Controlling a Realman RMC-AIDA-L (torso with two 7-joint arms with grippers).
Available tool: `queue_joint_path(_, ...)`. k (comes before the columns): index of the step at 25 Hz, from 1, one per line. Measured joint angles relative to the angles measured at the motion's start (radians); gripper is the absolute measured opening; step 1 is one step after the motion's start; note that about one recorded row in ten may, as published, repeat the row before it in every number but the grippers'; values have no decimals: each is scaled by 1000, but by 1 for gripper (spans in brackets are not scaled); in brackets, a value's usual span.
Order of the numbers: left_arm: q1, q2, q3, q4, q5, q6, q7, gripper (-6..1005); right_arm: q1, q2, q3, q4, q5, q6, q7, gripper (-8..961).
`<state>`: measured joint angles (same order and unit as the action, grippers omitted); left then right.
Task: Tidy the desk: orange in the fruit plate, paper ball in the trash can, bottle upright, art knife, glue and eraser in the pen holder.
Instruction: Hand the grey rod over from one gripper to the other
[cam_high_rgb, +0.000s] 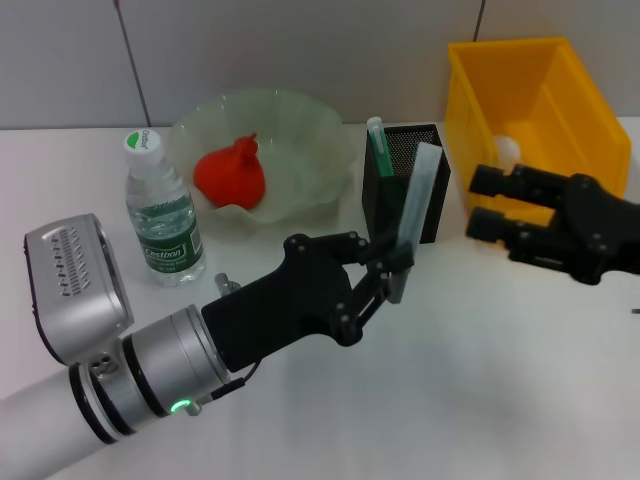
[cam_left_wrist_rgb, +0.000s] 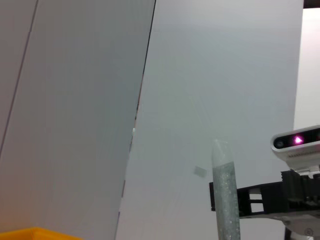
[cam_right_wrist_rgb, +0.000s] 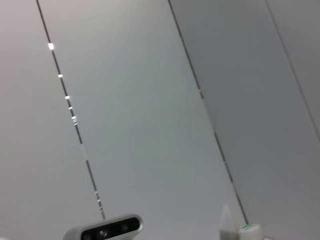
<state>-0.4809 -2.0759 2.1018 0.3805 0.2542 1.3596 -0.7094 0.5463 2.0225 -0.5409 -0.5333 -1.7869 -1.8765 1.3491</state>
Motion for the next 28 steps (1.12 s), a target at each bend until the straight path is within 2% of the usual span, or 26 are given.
queue_joint_path(5, -9, 0, 35, 5, 1, 3, 0, 126, 12, 15, -43, -6, -1, 7, -1, 622)
queue_joint_path(11, -12, 1, 40, 6, 16, 24, 0, 128, 20, 23, -61, -6, -1, 13, -11, 609)
queue_joint_path(25, -15, 1, 41, 5, 20, 21, 1, 135, 23, 28, -86, -8, -3, 36, -26, 579)
queue_joint_path(28, -15, 0, 41, 2, 20, 21, 1, 136, 27, 29, -94, -8, -3, 42, -27, 436)
